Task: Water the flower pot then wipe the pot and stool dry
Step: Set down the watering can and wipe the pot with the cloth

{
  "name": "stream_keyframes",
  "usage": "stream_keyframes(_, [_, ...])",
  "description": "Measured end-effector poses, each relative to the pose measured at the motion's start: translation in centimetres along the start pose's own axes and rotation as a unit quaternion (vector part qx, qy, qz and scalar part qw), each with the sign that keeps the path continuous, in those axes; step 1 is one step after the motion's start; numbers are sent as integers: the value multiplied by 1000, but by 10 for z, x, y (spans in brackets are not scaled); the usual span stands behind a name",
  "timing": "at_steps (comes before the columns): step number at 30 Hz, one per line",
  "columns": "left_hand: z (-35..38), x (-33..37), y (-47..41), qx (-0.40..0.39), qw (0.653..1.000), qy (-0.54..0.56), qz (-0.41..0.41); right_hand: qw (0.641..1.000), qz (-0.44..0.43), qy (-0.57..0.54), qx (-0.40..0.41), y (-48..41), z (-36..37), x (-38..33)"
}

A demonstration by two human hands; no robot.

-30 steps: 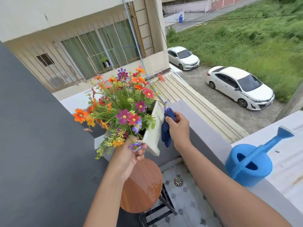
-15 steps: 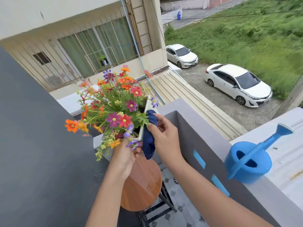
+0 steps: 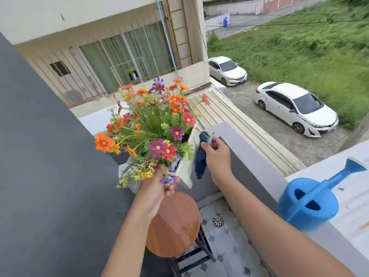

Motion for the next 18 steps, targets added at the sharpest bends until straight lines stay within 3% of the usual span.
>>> stream_keyframes(4, [-6,1,-5,22,999,-31,8,998,-35,-60,-1,7,5,-24])
stream_keyframes(8, [-3,-1,-12,13,997,79,-6,994,-93,-42,-32,45,21,-35])
stream_keyframes(11, [-4,3,-17,12,995,98,0,990,-127,-9,-63,79,30,-22])
stream_keyframes(18, [-15,2,-18,30,997,76,2,993,-73,7,-94,93,37,11])
Point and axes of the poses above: each hand's wrist, its own y-axis away from the middle knuckle, its own z-axis out of the palm, x = y × z, the point moved 8 cm from there along -y, towards the middle knuckle, and after that the axes turned 9 degrees about y, right-handed, at the moved point
